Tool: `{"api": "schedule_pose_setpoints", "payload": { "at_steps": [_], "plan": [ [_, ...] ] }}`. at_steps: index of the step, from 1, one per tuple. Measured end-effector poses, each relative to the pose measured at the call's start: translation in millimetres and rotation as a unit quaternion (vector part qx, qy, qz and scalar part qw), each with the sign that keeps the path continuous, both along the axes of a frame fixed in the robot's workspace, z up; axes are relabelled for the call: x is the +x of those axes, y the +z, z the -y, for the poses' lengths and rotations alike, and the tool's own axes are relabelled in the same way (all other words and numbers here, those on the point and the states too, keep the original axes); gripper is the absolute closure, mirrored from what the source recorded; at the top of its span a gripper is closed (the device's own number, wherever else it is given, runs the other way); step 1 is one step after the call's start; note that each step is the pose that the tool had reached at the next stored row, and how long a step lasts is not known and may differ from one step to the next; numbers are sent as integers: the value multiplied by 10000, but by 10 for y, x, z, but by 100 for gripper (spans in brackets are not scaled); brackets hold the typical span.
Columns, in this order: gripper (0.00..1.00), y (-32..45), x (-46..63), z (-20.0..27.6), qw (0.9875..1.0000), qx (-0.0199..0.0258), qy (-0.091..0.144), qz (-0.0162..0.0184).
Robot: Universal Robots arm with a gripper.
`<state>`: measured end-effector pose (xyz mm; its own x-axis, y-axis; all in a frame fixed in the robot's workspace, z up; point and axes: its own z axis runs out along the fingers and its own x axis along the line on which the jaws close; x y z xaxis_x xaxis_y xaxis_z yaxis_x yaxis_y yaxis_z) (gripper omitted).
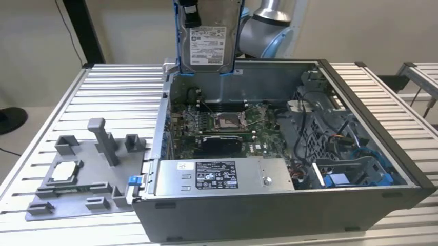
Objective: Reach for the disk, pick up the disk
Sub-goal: 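Pick up the disk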
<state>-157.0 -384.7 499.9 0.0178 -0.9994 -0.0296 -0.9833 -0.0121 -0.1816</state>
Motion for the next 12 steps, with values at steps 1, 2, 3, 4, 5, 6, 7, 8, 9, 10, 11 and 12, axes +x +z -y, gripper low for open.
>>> {"api": "schedule_pose_setpoints", "payload": {
  "at_steps": [1,2,3,4,5,6,7,8,9,10,11,12],
  "plan": [
    [100,0,21,0,10000,0,0,0],
    [100,0,42,0,10000,0,0,0],
    [100,0,63,0,10000,0,0,0],
    [100,0,85,0,10000,0,0,0],
    [100,0,106,0,10000,0,0,0],
    [100,0,126,0,10000,0,0,0],
    [100,0,148,0,10000,0,0,0],
    [100,0,168,0,10000,0,0,0],
    [100,0,190,0,10000,0,0,0],
    [100,0,211,0,10000,0,0,0],
    [100,0,232,0,10000,0,0,0],
    [100,0,254,0,10000,0,0,0]
  ]
}}
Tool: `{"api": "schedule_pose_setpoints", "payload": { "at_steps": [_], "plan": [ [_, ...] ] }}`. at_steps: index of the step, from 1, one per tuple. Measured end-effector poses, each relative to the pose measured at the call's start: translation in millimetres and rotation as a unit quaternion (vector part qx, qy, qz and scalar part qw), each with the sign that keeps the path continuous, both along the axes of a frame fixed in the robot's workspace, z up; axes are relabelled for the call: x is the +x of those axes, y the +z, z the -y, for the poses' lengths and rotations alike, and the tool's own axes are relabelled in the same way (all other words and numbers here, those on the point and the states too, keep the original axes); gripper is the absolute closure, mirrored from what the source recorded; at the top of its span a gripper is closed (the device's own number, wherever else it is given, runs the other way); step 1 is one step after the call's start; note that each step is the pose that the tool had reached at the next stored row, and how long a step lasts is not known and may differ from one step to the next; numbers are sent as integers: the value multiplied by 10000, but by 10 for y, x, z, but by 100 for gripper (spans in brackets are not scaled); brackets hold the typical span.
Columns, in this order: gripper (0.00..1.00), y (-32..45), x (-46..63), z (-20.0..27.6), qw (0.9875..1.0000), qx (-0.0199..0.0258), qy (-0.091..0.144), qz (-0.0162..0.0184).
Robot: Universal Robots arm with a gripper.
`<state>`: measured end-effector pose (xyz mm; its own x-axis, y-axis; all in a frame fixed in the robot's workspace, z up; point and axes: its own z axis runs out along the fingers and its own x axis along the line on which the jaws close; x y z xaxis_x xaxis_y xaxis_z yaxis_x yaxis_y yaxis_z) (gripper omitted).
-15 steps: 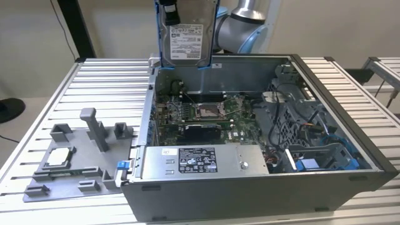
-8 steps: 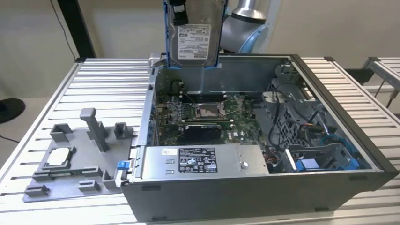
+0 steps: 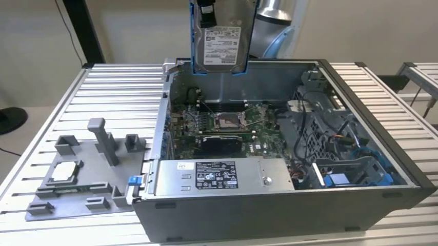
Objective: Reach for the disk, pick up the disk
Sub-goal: 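Pick up the disk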
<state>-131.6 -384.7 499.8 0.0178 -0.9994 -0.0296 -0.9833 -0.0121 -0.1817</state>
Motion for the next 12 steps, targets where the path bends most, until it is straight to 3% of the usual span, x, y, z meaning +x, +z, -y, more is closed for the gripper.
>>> {"api": "schedule_pose_setpoints", "payload": {
  "at_steps": [12],
  "plan": [
    [100,1,252,0,10000,-1,0,0]
  ]
}}
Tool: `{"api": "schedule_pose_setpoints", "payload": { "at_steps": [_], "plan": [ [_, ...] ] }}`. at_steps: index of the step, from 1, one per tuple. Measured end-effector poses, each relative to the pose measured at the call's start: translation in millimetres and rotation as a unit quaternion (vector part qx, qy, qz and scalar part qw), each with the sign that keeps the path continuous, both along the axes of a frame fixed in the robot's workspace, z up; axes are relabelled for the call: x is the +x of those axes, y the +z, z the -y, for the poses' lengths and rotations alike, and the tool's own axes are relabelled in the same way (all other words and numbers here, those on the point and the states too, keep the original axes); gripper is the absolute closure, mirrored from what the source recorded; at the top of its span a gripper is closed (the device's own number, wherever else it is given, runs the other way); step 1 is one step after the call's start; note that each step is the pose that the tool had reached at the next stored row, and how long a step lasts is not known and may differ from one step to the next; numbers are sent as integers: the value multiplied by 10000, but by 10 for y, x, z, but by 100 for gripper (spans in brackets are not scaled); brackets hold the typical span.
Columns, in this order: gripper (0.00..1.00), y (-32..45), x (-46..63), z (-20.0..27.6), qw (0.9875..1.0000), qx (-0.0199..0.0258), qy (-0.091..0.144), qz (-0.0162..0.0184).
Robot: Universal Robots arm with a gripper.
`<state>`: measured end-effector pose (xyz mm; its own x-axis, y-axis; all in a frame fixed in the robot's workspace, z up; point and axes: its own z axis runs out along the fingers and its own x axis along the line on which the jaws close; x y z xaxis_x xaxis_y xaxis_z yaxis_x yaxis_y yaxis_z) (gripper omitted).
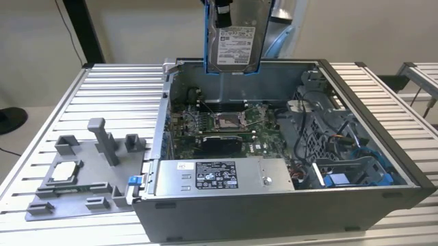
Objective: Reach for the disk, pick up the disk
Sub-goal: 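Pick up the disk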
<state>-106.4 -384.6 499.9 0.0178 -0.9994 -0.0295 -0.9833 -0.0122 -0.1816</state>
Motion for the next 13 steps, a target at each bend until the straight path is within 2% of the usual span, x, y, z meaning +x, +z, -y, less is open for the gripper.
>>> {"api": "schedule_pose_setpoints", "payload": {
  "at_steps": [13],
  "plan": [
    [100,0,276,0,10000,1,0,0]
  ]
}}
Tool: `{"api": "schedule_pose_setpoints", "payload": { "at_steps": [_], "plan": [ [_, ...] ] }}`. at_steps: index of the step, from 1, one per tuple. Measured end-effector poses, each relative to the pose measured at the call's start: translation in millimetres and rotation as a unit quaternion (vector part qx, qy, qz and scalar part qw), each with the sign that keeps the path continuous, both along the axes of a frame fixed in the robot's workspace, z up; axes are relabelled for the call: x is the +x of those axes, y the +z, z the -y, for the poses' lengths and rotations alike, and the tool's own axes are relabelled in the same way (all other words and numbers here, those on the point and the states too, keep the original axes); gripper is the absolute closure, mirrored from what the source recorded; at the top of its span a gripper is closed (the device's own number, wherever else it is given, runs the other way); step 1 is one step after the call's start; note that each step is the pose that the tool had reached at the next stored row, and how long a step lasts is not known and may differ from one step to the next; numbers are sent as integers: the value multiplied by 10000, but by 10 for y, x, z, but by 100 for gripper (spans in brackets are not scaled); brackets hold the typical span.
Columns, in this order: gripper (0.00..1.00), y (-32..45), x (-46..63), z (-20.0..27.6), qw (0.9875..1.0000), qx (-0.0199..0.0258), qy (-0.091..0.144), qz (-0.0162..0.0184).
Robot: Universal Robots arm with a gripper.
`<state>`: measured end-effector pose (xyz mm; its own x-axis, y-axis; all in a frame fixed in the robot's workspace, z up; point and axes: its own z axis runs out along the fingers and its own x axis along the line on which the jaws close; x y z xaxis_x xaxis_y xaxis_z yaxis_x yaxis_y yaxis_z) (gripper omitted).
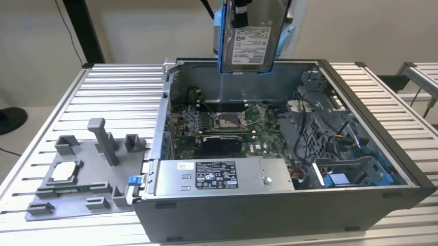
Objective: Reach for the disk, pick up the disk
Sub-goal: 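Pick up the disk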
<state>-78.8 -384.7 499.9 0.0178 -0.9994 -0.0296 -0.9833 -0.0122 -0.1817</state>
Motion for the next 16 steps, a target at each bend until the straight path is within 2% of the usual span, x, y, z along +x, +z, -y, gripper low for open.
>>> {"api": "schedule_pose_setpoints", "payload": {
  "at_steps": [16],
  "plan": [
    [100,0,246,0,10000,0,0,0]
  ]
}}
